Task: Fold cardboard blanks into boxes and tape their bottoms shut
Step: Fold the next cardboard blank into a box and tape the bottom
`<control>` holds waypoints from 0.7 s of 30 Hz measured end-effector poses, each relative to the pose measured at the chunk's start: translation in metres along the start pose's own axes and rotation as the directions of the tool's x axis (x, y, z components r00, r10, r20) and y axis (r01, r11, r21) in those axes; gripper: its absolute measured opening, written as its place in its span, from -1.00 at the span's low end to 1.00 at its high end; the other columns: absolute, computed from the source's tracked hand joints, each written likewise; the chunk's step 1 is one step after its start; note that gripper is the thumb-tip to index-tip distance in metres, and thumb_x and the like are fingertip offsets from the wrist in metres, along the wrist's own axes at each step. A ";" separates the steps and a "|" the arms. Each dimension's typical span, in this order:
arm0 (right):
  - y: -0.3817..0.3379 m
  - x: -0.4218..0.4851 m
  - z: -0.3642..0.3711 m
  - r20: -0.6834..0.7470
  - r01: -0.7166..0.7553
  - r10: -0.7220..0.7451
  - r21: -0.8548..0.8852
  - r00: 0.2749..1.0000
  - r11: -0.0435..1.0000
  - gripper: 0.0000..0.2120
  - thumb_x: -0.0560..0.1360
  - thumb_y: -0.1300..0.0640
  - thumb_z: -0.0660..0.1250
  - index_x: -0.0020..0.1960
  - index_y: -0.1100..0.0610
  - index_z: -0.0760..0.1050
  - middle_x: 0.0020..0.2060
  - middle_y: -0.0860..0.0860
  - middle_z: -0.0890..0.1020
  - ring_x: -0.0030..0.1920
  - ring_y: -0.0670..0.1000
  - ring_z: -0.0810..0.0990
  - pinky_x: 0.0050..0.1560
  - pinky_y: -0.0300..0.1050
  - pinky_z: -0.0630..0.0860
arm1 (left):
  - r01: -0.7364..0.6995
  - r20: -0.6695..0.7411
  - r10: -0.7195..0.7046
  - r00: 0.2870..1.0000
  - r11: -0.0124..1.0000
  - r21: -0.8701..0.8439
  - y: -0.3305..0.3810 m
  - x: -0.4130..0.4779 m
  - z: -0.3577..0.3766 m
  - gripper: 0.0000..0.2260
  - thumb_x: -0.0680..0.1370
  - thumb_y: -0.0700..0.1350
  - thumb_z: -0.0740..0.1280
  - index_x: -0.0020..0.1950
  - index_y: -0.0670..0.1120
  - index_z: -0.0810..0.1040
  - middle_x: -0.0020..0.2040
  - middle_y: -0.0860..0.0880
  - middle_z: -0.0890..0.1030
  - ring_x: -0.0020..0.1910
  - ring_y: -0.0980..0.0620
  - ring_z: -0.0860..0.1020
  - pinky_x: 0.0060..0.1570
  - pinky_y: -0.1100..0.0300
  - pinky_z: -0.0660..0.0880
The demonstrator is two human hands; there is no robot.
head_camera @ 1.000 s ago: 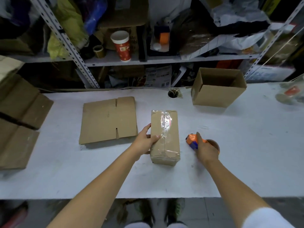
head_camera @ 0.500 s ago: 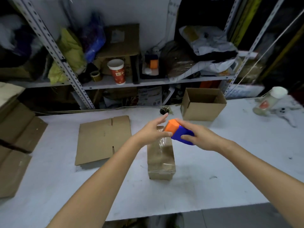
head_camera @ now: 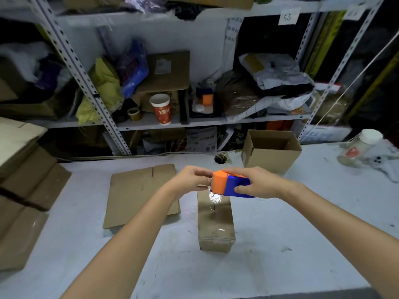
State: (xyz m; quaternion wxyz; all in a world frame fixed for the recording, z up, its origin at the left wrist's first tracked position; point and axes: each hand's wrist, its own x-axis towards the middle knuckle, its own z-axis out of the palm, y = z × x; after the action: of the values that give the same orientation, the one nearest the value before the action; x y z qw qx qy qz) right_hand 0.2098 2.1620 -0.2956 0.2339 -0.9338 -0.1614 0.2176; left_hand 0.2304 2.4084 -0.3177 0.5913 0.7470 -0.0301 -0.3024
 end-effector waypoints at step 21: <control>-0.017 0.021 0.003 -0.041 0.069 -0.077 -0.169 0.996 0.983 -0.41 0.53 -0.26 0.33 0.49 -0.19 0.25 0.08 -0.15 0.54 -0.06 -0.12 0.46 -0.14 -0.19 0.40 | 0.048 -0.299 -0.064 0.952 0.997 -0.059 -0.027 0.020 -0.003 -0.81 0.63 -0.25 0.31 0.18 -0.29 0.62 -0.07 -0.17 0.66 -0.21 0.04 0.63 -0.25 0.30 0.60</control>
State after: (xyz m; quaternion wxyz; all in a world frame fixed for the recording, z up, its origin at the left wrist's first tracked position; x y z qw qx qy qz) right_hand 0.2233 2.1861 -0.2959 0.1663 -0.9485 -0.2077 0.1722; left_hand 0.2403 2.4108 -0.3499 0.5991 0.7695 0.0891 -0.2025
